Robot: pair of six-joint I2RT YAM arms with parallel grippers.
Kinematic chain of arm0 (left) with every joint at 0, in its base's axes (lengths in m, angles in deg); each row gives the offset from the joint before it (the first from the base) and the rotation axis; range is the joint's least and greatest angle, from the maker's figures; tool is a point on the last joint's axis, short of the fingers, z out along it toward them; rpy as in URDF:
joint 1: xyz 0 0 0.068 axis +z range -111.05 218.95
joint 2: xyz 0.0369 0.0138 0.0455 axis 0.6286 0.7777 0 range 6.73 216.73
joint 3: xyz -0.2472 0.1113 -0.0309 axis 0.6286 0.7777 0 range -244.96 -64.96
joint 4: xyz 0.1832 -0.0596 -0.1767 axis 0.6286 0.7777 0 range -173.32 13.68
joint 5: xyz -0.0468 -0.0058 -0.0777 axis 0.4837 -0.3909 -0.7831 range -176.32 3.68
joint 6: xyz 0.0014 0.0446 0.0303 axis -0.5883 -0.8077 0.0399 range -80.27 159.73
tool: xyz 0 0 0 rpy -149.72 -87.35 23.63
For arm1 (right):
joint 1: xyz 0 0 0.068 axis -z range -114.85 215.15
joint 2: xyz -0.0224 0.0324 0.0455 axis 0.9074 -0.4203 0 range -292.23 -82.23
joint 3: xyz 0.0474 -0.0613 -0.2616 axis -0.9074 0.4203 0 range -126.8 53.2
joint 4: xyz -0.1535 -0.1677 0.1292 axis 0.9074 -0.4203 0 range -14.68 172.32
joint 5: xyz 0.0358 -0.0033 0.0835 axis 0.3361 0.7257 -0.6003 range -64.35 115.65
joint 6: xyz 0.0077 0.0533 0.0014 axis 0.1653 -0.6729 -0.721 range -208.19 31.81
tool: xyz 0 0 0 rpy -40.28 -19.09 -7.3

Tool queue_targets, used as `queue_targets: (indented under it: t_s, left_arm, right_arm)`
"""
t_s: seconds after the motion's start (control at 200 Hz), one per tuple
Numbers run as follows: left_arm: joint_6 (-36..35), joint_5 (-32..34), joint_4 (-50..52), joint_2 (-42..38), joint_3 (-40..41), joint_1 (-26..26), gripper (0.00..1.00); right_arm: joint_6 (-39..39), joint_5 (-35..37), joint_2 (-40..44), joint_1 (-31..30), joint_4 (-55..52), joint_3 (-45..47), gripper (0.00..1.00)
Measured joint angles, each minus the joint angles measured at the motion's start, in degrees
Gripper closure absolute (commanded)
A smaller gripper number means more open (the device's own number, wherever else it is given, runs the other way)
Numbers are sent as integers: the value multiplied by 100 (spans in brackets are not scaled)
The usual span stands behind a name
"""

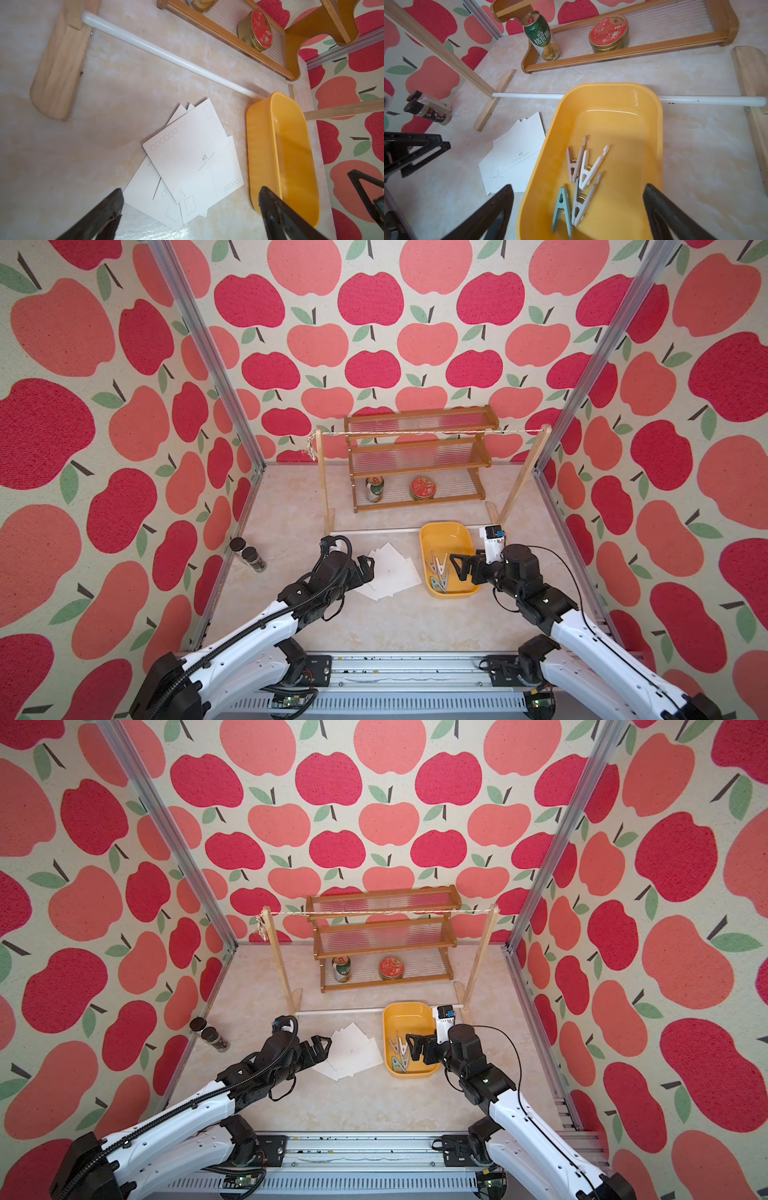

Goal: Remove the postcards from the strings
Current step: Reset both arms

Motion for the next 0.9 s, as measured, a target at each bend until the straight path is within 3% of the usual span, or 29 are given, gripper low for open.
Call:
queue_targets:
  t_s: [0.305,0.56,0.9]
  left_arm:
    - [-1471,1088,525,173,-752,247,1]
    - [-2188,1471,780,273,-767,1873,1]
    - [-3563,1510,-632,518,-59,3434,1]
  right_arm:
    - [592,1593,-365,2,-483,-494,1]
    - [1543,3082,-1078,522,846,-245,1]
    - [2197,3504,-2708,1462,2559,-144,1]
